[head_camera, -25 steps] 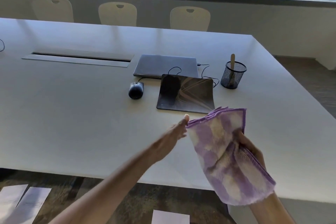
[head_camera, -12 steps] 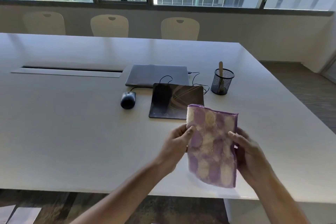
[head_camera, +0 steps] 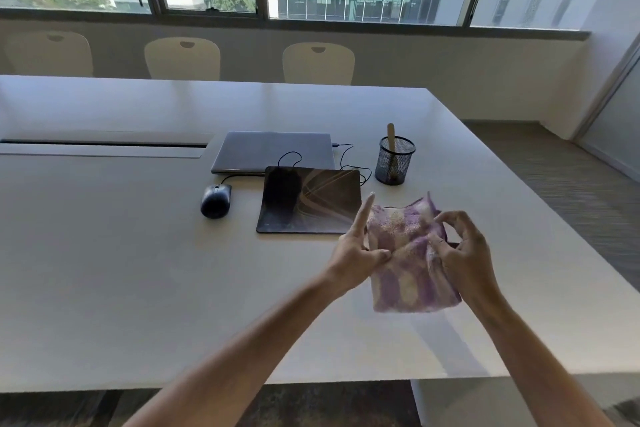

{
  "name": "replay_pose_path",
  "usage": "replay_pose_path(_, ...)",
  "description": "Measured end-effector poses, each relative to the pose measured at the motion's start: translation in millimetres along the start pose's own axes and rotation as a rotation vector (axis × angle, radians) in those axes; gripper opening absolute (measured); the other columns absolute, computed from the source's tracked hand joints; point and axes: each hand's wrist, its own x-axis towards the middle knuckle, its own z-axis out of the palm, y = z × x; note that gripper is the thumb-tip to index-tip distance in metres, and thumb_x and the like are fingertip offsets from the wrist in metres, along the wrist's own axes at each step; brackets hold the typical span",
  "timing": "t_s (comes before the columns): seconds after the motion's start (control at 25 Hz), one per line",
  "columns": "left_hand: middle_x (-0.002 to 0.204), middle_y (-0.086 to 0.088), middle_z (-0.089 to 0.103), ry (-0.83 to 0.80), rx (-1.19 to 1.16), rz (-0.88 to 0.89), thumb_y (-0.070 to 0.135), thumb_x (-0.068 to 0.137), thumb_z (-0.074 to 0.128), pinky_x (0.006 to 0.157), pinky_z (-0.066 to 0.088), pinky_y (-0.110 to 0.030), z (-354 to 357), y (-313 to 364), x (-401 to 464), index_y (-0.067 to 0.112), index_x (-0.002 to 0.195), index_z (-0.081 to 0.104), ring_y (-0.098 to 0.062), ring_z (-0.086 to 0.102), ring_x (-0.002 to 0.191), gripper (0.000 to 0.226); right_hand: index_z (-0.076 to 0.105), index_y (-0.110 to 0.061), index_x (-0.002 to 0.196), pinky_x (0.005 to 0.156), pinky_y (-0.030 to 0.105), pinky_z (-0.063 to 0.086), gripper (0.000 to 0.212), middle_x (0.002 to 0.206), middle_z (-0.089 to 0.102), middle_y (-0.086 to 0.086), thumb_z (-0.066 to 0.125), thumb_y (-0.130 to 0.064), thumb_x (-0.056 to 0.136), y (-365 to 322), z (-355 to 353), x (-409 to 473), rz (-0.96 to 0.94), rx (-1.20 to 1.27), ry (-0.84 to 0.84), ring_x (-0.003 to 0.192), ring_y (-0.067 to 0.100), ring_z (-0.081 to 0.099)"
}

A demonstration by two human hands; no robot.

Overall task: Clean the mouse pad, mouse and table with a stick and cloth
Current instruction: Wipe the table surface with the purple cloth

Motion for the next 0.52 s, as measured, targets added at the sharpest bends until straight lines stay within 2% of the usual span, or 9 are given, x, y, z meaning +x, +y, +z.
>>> replay_pose_path(0.04, 0.137, 0.003, 0.047, 0.006, 0.027, -0.005, -0.015, 0.077, 0.061, 0.087, 0.051, -0.060, 3, 0, 8, 0.058, 0.140, 0.026, -0.028, 0.048, 0.075, 0.103, 0.065, -0.036, 0.084, 0.075, 0.033, 0.058, 0.033, 0.109, 0.069, -0.018, 0.067, -0.004, 0.085, 4, -2, 9, -0.017, -0.021, -0.014, 0.092, 0.016, 0.070)
replay_pose_path(0.12, 0.138, 0.001, 0.046, -0.012, 0.075, -0.007, -0.014, 0.076, 0.063, 0.086, 0.053, -0.056, 8, 1, 22, 0.048, 0.144, 0.030, -0.026, 0.048, 0.079, 0.098, 0.073, -0.035, 0.081, 0.091, 0.032, 0.054, 0.035, 0.126, 0.065, -0.010, 0.066, -0.002, 0.085, 10, -6, 24, -0.052, -0.053, -0.043, 0.109, 0.012, 0.064)
replay_pose_path(0.2, 0.144, 0.003, 0.039, -0.034, 0.167, 0.019, -0.012, 0.074, 0.065, 0.085, 0.055, -0.042, 15, 3, 36, 0.037, 0.149, 0.026, -0.033, 0.058, 0.098, 0.098, 0.077, -0.030, 0.089, 0.099, 0.030, 0.048, 0.030, 0.129, 0.064, -0.006, 0.067, -0.002, 0.085, 17, -8, 38, -0.092, -0.127, -0.035, 0.116, 0.012, 0.061)
replay_pose_path(0.24, 0.148, 0.007, 0.032, -0.048, 0.191, 0.023, -0.013, 0.073, 0.065, 0.087, 0.053, -0.040, 17, 3, 43, 0.032, 0.151, 0.023, -0.040, 0.055, 0.112, 0.099, 0.078, -0.024, 0.094, 0.102, 0.028, 0.045, 0.026, 0.129, 0.064, -0.004, 0.067, -0.002, 0.085, 21, -8, 44, -0.107, -0.176, -0.020, 0.117, 0.014, 0.061)
replay_pose_path(0.32, 0.154, 0.008, 0.022, -0.066, 0.198, -0.001, -0.015, 0.070, 0.065, 0.095, 0.048, -0.046, 21, 1, 59, 0.024, 0.153, 0.018, -0.047, 0.042, 0.127, 0.102, 0.077, -0.014, 0.103, 0.102, 0.022, 0.039, 0.024, 0.130, 0.065, 0.002, 0.066, -0.002, 0.085, 30, -6, 54, -0.109, -0.258, 0.007, 0.119, 0.020, 0.061)
replay_pose_path(0.4, 0.158, 0.002, 0.016, -0.067, 0.240, -0.035, -0.015, 0.069, 0.067, 0.098, 0.047, -0.048, 23, -1, 74, 0.022, 0.154, 0.015, -0.044, 0.041, 0.130, 0.106, 0.075, -0.008, 0.107, 0.099, 0.020, 0.038, 0.024, 0.131, 0.064, 0.005, 0.065, -0.003, 0.086, 38, -2, 61, -0.098, -0.327, 0.015, 0.119, 0.024, 0.061)
replay_pose_path(0.52, 0.158, -0.001, 0.018, -0.067, 0.281, -0.080, -0.012, 0.068, 0.071, 0.086, 0.055, -0.046, 23, -8, 90, 0.022, 0.154, 0.013, -0.036, 0.049, 0.125, 0.109, 0.073, -0.008, 0.110, 0.094, 0.030, 0.044, 0.025, 0.132, 0.063, 0.006, 0.063, -0.005, 0.087, 50, 7, 67, -0.101, -0.439, 0.001, 0.116, 0.029, 0.061)
